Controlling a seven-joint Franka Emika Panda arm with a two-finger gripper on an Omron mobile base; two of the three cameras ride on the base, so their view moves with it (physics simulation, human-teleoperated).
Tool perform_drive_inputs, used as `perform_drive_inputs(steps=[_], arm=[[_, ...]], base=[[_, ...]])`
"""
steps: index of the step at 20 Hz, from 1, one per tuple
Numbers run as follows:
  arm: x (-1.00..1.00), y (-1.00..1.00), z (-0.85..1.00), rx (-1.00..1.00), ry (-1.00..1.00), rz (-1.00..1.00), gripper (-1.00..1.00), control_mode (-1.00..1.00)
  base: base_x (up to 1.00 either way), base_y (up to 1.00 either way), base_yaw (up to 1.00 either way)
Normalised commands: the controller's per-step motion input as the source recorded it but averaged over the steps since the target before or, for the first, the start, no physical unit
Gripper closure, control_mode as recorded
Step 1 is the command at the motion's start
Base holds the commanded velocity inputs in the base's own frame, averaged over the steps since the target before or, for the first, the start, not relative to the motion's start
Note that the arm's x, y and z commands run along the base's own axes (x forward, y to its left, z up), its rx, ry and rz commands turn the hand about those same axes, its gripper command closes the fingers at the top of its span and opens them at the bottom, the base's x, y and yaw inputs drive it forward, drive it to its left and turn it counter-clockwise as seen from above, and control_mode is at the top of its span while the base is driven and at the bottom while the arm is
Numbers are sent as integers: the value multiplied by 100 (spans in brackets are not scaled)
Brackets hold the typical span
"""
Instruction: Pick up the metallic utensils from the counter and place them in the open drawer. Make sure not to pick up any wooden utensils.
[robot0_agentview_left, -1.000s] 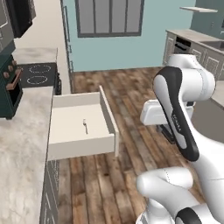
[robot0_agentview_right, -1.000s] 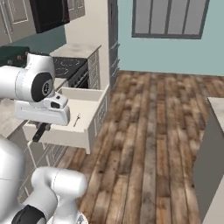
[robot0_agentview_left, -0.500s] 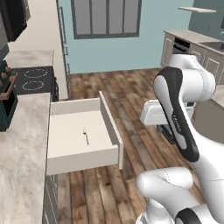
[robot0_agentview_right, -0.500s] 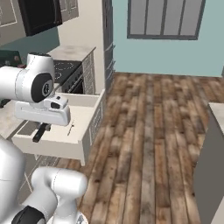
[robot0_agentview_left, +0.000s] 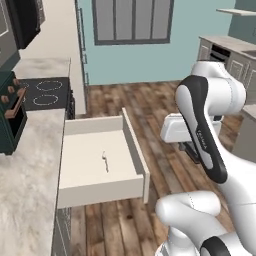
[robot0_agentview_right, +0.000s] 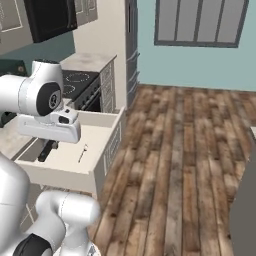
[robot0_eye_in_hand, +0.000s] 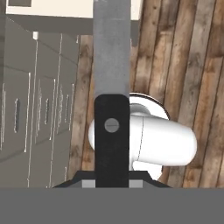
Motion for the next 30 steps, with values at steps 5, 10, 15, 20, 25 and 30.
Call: perform_drive_inputs(steps=[5,10,15,20,25,30], arm=[[0,0,0,0,0,0,100,100],[0,0,0,0,0,0,100,100],[0,0,0,0,0,0,100,100],[0,0,0,0,0,0,100,100],[0,0,0,0,1,0,100,-100],[47,17,-15,0,4,0,100,-100]], base=[[49,21,15],[59,17,3],[13,15,0],[26,37,0],[6,11,0],[0,0,0]])
